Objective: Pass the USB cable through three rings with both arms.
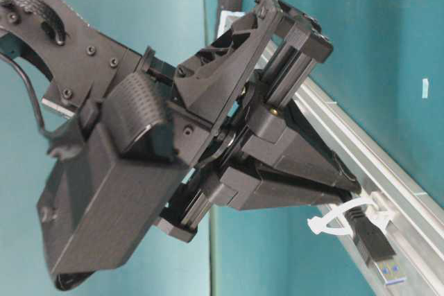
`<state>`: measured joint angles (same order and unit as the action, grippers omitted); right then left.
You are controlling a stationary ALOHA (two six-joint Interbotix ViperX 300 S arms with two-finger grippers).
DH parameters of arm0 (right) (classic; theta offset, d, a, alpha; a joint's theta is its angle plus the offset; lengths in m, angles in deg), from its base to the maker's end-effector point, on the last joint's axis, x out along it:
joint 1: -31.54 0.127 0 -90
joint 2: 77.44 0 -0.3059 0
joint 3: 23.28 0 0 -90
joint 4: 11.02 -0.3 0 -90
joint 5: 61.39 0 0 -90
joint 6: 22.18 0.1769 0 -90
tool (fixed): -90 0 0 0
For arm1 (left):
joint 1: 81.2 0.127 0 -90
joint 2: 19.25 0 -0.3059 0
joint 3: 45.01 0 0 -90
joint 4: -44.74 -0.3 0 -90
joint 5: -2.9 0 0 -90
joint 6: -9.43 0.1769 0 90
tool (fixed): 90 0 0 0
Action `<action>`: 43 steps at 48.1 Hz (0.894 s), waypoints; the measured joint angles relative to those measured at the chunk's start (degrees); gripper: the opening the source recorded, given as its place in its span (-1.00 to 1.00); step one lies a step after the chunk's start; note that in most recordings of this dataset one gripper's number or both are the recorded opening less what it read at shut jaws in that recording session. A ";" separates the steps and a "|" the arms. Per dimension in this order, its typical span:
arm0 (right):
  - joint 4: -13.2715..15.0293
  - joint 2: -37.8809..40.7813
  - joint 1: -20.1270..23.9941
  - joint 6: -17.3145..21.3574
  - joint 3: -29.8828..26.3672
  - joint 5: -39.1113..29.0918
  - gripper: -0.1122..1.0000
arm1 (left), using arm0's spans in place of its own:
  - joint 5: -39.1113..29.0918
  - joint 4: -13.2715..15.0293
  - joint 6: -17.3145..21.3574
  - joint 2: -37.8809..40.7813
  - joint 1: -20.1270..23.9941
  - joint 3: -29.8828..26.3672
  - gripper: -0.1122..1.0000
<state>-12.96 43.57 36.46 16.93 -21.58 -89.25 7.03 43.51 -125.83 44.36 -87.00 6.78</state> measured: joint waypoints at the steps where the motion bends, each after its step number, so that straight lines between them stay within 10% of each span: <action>1: -0.09 0.00 0.00 0.00 0.00 0.00 -0.65 | 0.09 0.00 -0.18 0.18 -0.35 -0.09 0.90; 43: -1.67 -0.70 -0.62 5.80 -0.09 1.32 -0.65 | 10.63 0.09 -4.48 27.69 -4.04 -7.65 0.90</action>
<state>-14.62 42.86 35.85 22.73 -21.67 -87.93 17.66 43.60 -130.32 72.04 -91.04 -0.86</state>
